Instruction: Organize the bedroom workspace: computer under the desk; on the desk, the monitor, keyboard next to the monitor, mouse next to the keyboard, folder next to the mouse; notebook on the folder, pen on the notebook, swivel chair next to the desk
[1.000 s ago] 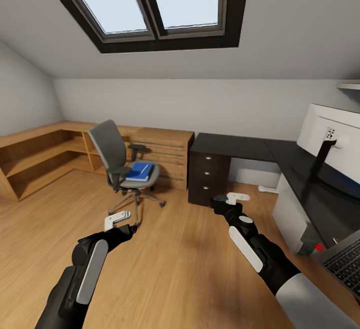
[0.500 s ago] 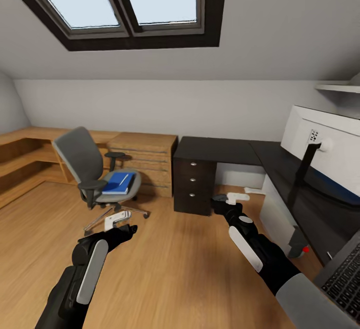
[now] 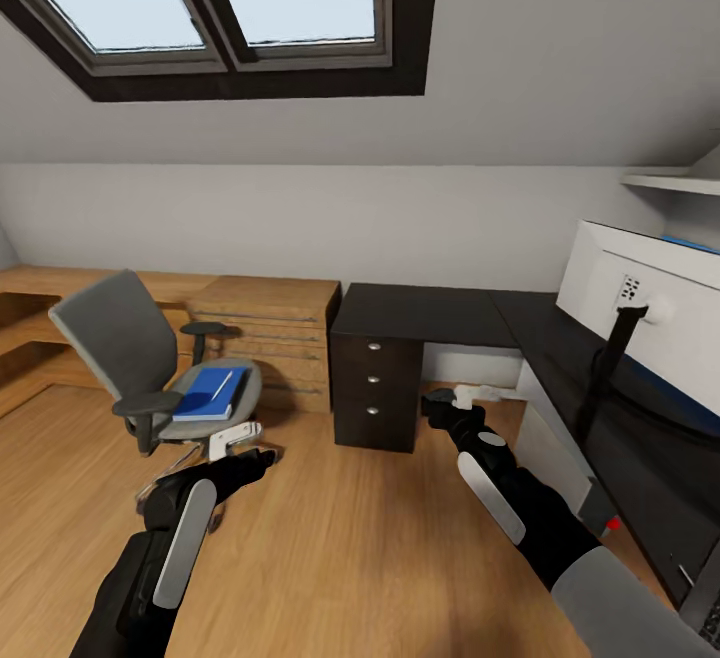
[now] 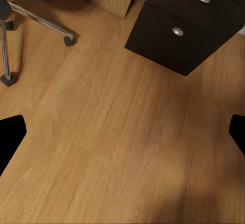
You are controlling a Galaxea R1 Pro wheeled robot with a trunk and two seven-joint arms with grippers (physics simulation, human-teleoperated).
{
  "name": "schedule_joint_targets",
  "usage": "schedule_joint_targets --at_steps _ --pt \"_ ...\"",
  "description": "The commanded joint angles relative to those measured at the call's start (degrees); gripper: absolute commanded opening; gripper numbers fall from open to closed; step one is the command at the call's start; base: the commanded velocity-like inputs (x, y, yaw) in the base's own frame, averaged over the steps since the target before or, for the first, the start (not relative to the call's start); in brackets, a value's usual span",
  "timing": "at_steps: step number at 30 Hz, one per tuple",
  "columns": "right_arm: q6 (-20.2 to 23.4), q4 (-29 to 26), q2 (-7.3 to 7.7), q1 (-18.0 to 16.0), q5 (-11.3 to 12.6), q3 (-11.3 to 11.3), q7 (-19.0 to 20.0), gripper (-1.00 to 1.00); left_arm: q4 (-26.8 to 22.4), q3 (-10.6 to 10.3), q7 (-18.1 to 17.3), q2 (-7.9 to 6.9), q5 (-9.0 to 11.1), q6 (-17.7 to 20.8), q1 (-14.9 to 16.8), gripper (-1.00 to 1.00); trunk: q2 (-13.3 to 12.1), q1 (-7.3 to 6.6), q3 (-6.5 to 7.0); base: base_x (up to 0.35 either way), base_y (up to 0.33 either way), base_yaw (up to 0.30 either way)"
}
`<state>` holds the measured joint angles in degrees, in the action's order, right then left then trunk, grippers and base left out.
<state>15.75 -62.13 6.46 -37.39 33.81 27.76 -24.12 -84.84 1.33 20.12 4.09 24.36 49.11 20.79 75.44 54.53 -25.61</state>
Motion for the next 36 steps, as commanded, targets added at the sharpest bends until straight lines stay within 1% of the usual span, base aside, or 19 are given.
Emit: schedule_joint_targets --at_steps 1,15,18,25,29,36 --pt "0.15 -0.1 0.1 -0.06 0.38 0.21 -0.49 -1.0 -0.06 0.08 0.44 0.04 0.6 0.2 0.04 1.0 -0.38 -0.19 0.12 0.339 0.0 -0.003" --pt "0.07 -0.07 0.04 -0.05 0.28 0.28 -0.44 -1.0 -0.23 0.08 0.36 -0.04 0.6 0.14 0.04 1.0 -6.0 -3.26 2.63 0.339 0.0 0.0" --pt "-0.53 -0.2 -0.2 -0.05 0.1 0.53 -0.43 -1.0 -1.2 0.08 0.21 -0.11 0.6 0.12 0.04 1.0 -7.2 -3.92 3.17 0.339 0.0 0.0" --pt "-0.96 -0.2 -0.22 -0.05 0.09 0.52 -0.47 -1.0 -1.21 0.08 0.35 -0.13 0.62 0.11 0.04 1.0 -10.01 -5.46 4.42 0.339 0.0 0.014" --pt "-0.98 -0.19 -0.22 -0.05 0.06 0.54 -0.49 -1.0 -1.21 0.08 0.36 -0.13 0.6 0.11 0.04 1.0 -11.61 -6.34 5.14 0.339 0.0 0.169" --pt "-0.99 -0.12 -0.22 -0.05 0.04 0.54 -0.49 -1.0 -0.88 0.06 0.36 -0.09 0.68 0.18 0.04 1.0 -14.42 -7.88 6.4 0.339 0.0 0.258"
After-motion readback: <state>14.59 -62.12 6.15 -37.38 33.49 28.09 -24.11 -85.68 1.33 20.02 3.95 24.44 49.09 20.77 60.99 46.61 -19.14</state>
